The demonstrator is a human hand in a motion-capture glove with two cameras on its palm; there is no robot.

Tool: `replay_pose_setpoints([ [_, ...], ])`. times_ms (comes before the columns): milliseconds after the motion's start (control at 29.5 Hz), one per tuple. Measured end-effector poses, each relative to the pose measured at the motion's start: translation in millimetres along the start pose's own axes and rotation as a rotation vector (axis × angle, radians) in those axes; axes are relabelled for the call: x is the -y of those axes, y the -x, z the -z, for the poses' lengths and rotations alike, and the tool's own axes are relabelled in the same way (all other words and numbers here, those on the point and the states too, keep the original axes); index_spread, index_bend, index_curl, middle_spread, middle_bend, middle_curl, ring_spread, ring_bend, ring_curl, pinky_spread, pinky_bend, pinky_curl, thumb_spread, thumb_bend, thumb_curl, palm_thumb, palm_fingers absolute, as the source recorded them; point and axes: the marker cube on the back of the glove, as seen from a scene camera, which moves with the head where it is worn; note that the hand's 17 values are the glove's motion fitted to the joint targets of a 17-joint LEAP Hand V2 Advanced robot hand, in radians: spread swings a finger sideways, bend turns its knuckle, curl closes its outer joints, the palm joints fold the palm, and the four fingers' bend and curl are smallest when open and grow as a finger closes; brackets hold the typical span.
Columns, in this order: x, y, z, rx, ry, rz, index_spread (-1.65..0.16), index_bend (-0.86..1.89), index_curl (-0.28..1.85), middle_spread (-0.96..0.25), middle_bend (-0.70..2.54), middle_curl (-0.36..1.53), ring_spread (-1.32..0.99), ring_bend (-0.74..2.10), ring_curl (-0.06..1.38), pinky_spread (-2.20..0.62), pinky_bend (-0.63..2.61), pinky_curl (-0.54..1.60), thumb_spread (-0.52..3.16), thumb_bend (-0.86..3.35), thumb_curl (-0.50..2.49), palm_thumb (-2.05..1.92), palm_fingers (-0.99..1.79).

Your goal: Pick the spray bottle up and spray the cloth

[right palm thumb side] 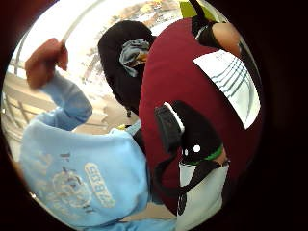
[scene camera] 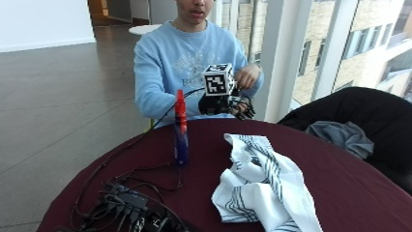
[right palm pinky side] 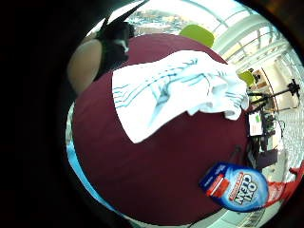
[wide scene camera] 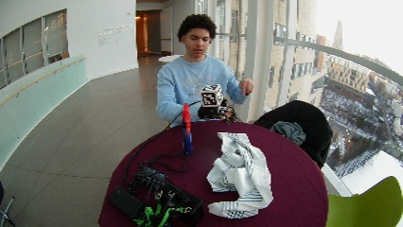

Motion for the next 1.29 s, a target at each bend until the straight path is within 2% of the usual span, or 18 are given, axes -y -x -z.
replay_pose_setpoints([
  [203,7,-3,-4,0.013,0.022,-0.005,-0.26,0.30,0.21,-0.05,0.27,0.15,-0.01,0.31,0.17,0.14,0.29,0.16,0.73,0.29,0.11,0.47,0.72],
  [440,11,-9,-4,0.012,0.038,-0.023,-0.32,0.26,0.26,-0.06,0.26,0.21,-0.02,0.25,0.20,0.17,0.28,0.21,0.98,0.27,0.14,0.50,0.69],
  [948,-3,-16,1,-0.007,0.055,-0.052,-0.36,0.24,0.33,-0.07,0.23,0.29,-0.01,0.16,0.18,0.19,0.24,0.26,1.16,0.19,0.18,0.52,0.64],
  [1287,-43,-21,10,-0.025,0.042,-0.098,-0.37,0.22,0.36,-0.07,0.21,0.32,-0.01,0.16,0.18,0.20,0.23,0.28,1.20,0.14,0.21,0.55,0.64],
])
